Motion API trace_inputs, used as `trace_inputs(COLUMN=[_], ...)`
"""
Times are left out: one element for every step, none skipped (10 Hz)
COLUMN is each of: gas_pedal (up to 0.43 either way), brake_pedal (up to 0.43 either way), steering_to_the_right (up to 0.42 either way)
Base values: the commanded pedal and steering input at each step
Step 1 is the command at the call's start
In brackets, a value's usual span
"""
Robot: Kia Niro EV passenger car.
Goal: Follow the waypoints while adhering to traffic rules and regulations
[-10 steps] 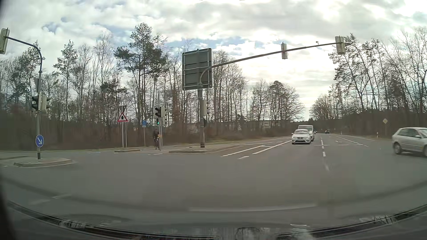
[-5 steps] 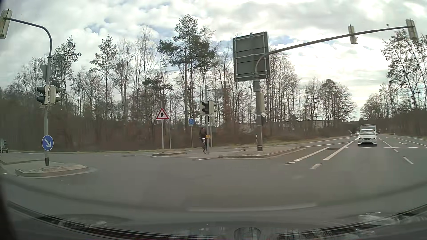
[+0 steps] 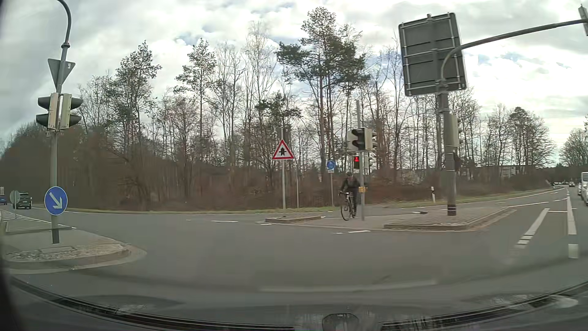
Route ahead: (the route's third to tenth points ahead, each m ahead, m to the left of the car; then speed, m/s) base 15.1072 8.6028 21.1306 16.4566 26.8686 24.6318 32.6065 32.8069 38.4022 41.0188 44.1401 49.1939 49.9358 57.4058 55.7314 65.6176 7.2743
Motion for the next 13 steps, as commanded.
trace_inputs(gas_pedal=[0.228, 0.228, 0.228, 0.228, 0.228, 0.228, 0.228, 0.228, 0.228, 0.24, 0.26, 0.26, 0.28], brake_pedal=[0.0, 0.0, 0.0, 0.0, 0.0, 0.0, 0.0, 0.0, 0.0, 0.0, 0.0, 0.0, 0.0], steering_to_the_right=[-0.222, -0.223, -0.223, -0.223, -0.224, -0.226, -0.228, -0.229, -0.228, -0.227, -0.224, -0.218, -0.213])
